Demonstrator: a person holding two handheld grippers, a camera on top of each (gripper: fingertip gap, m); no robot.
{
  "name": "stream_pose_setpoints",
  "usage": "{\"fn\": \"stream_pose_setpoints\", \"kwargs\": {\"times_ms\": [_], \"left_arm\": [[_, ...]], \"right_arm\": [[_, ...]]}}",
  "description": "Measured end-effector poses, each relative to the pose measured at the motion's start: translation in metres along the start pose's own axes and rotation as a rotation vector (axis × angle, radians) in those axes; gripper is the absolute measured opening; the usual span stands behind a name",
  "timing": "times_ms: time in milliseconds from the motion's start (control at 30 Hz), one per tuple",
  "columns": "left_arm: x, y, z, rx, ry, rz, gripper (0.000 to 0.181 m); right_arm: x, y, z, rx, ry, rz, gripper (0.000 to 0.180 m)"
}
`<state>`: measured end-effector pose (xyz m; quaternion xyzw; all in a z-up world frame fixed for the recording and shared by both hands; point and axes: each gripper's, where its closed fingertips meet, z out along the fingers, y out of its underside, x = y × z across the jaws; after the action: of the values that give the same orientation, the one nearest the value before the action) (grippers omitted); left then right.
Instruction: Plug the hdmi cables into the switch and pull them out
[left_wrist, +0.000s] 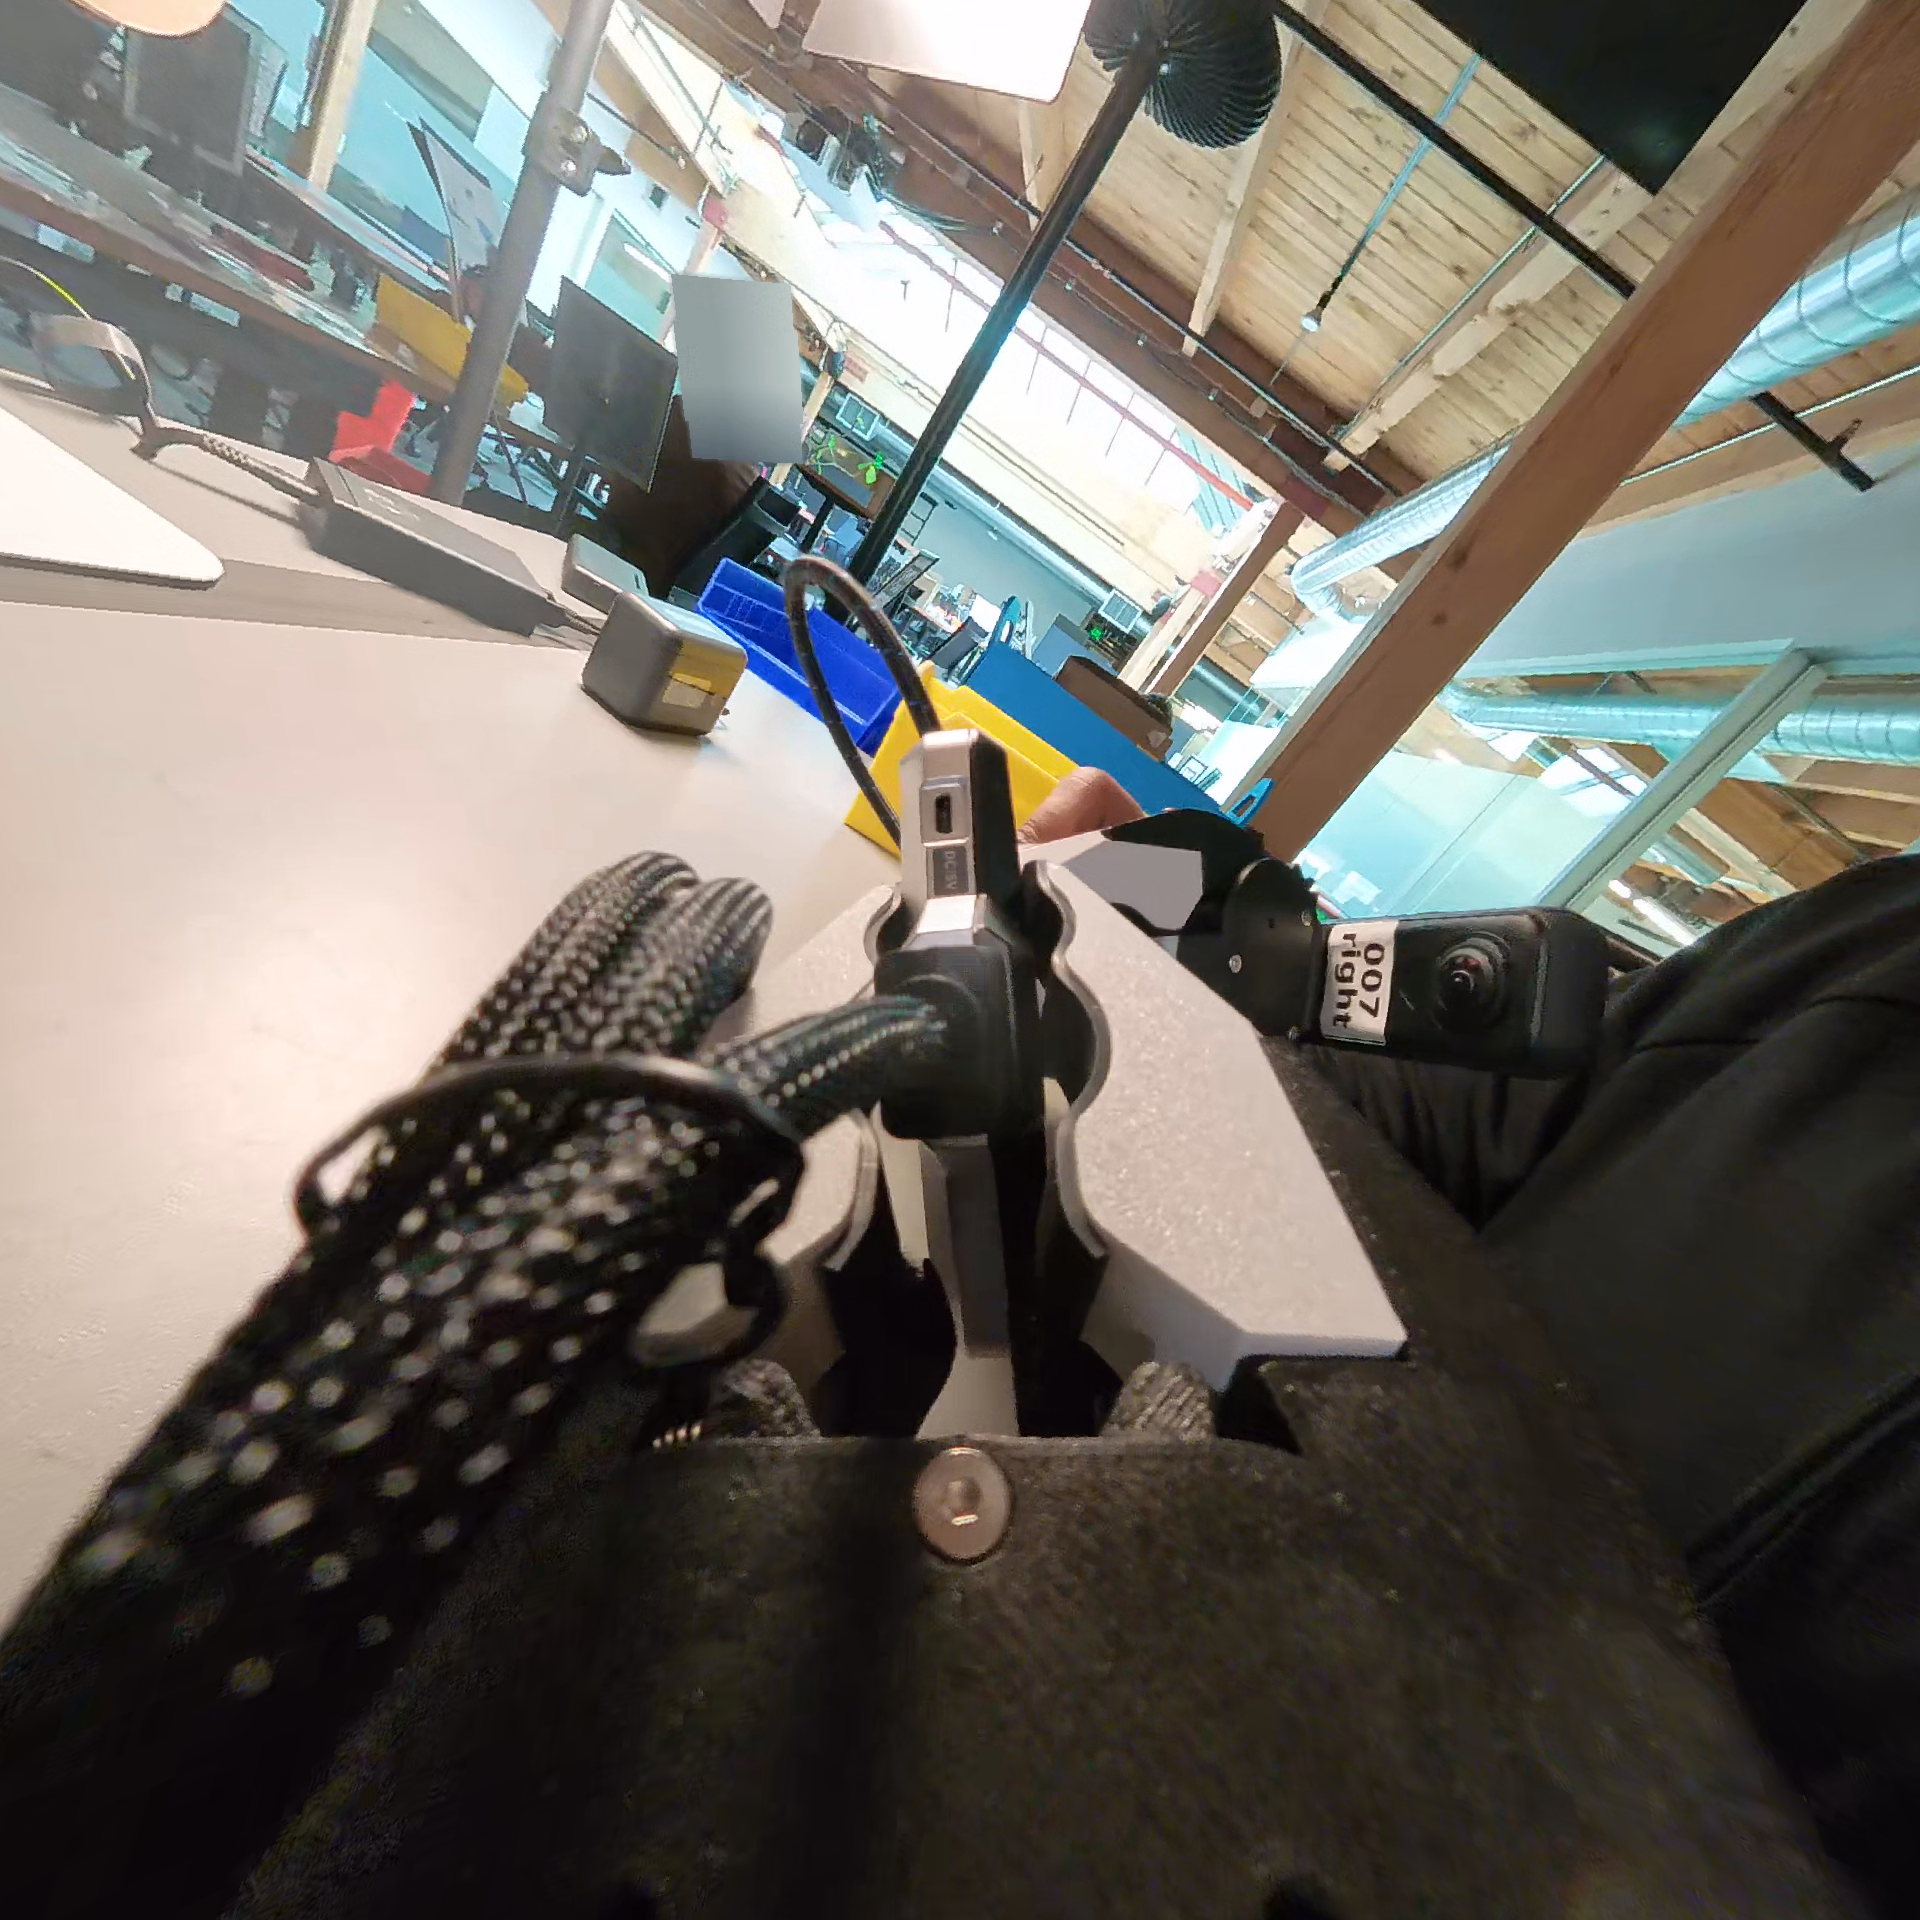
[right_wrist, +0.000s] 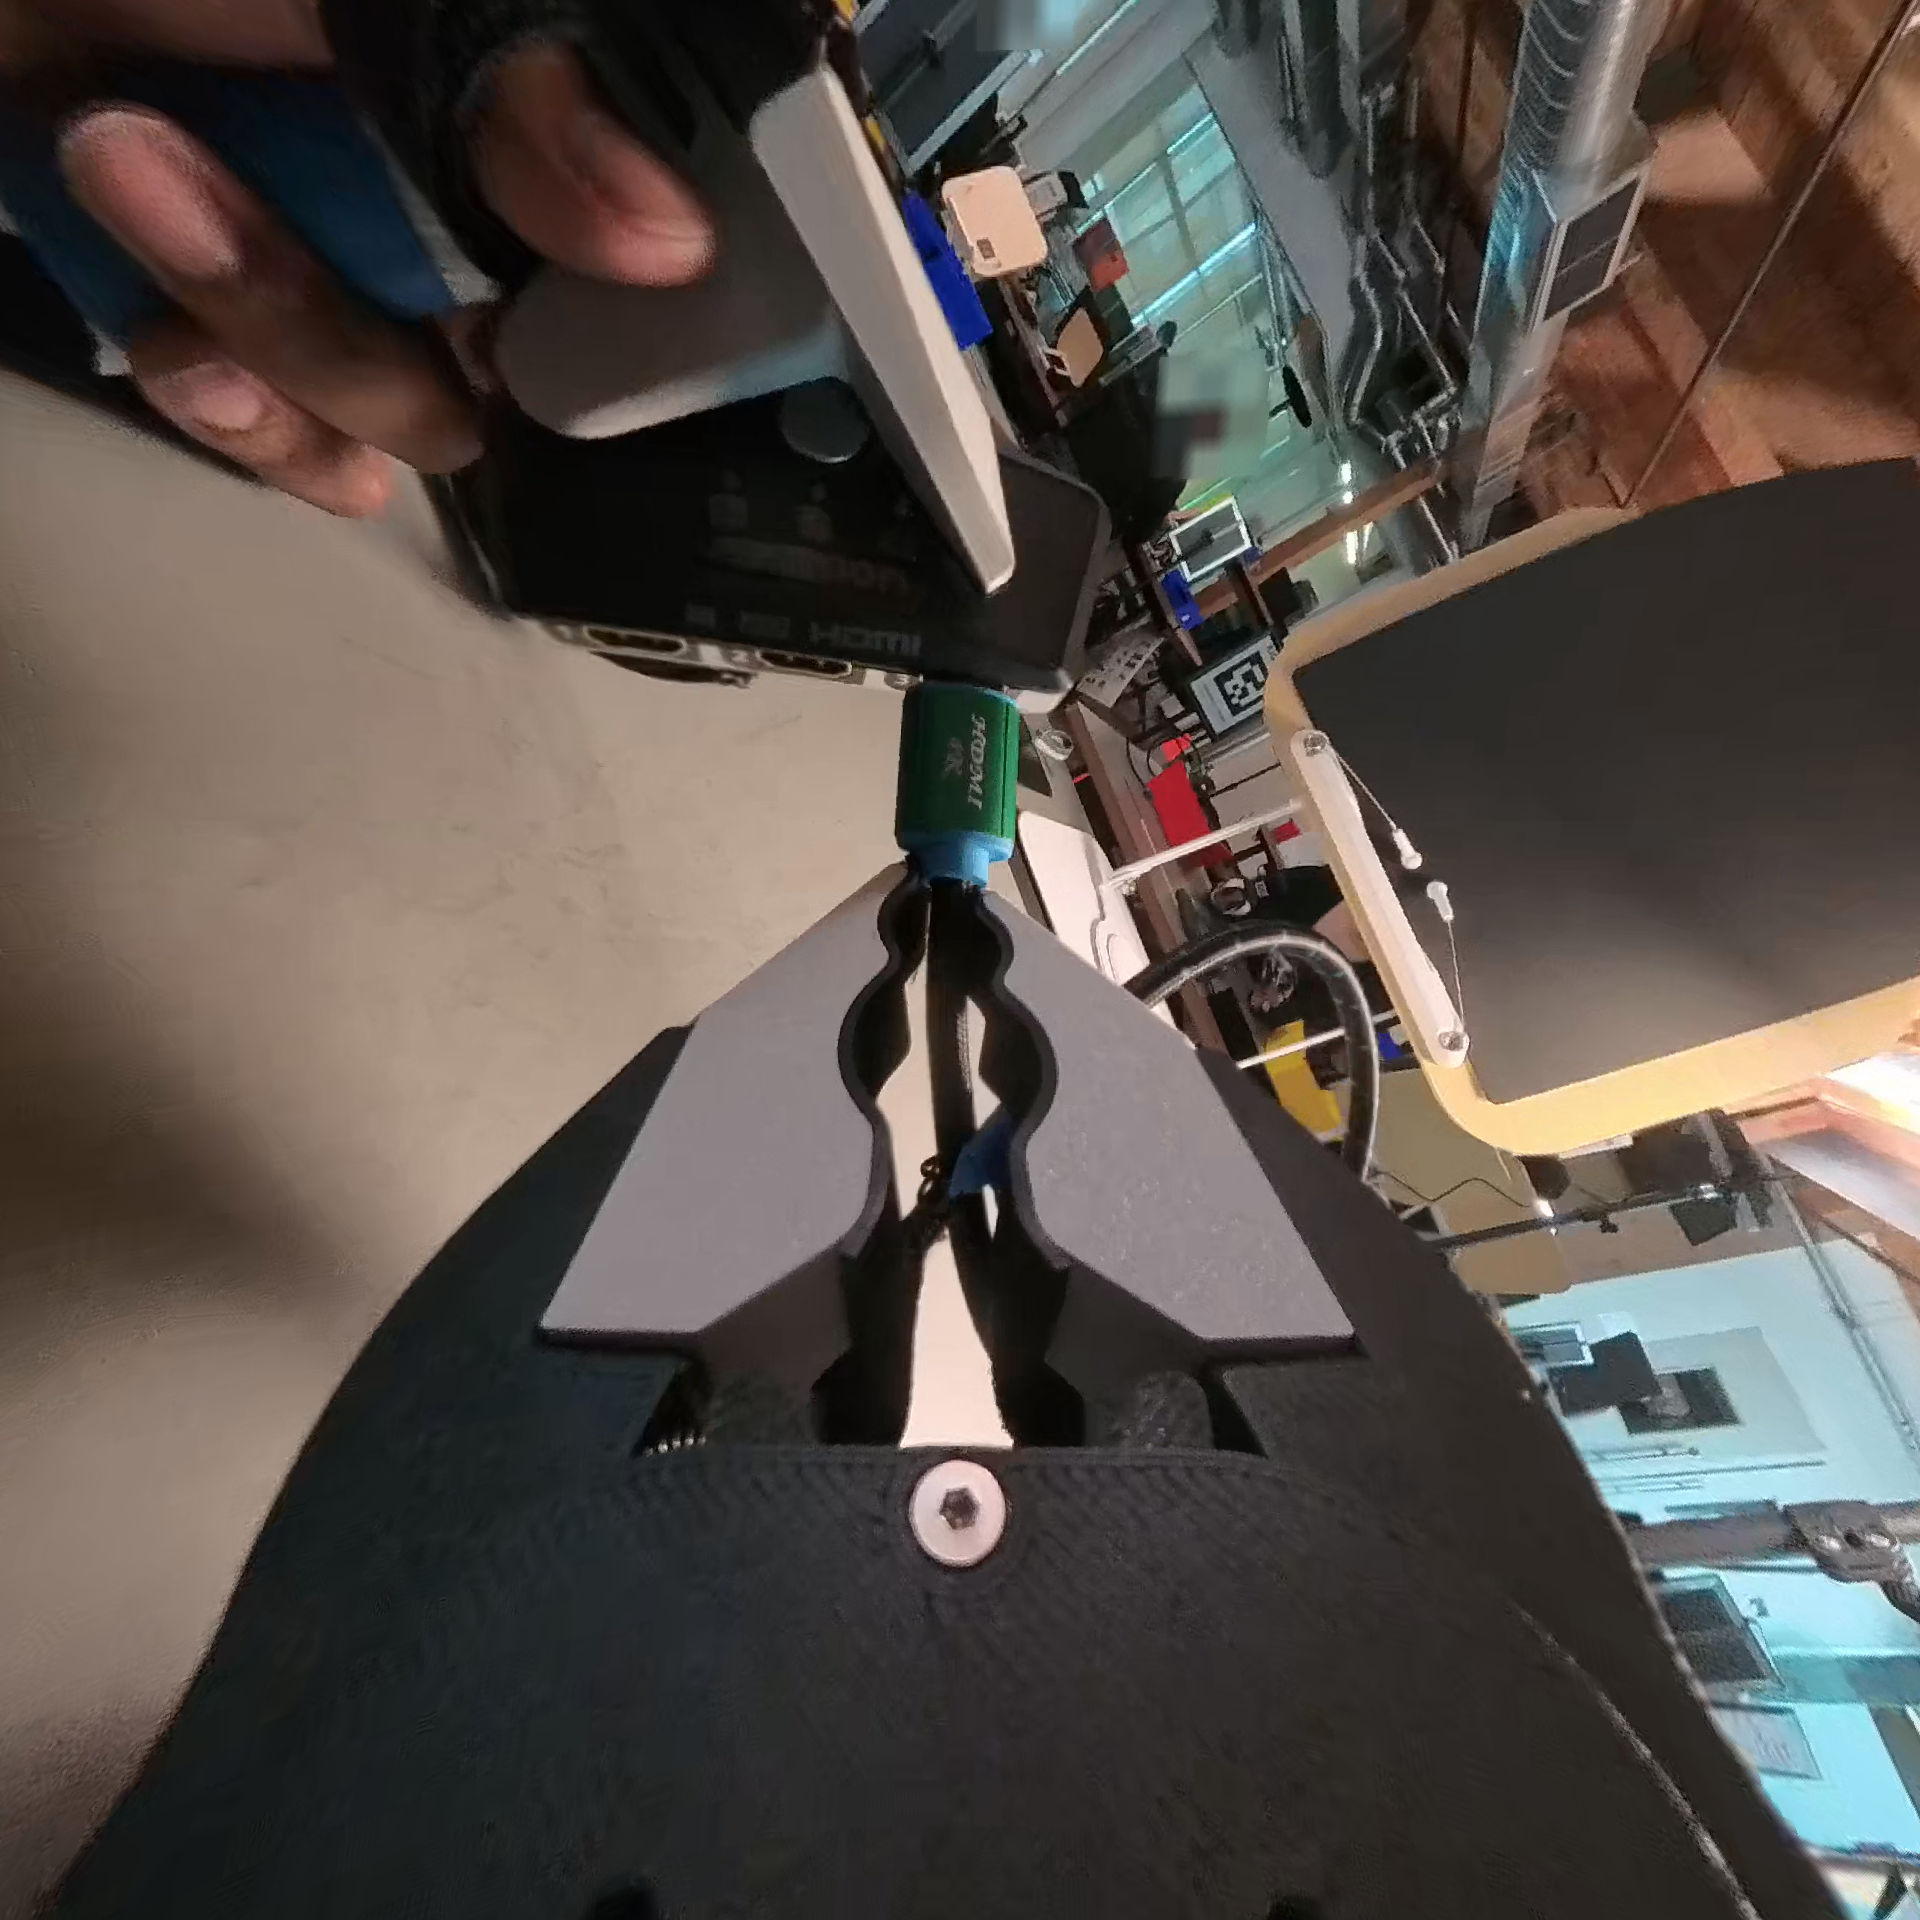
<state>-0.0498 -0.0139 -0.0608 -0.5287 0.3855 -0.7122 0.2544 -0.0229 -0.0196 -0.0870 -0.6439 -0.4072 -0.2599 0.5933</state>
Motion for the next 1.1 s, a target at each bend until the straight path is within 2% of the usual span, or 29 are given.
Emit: {"fn": "stream_pose_setpoints", "kwargs": {"times_ms": [633, 1100], "left_arm": [[0.004, 0.006, 0.000, -0.045, 0.049, -0.053, 0.025], [0.004, 0.010, -0.004, -0.082, 0.048, -0.075, 0.025]], "right_arm": [[-0.006, -0.003, -0.005, 0.045, -0.076, -0.090, 0.006], [-0.010, 0.000, -0.005, 0.060, -0.134, -0.014, 0.006]]}}
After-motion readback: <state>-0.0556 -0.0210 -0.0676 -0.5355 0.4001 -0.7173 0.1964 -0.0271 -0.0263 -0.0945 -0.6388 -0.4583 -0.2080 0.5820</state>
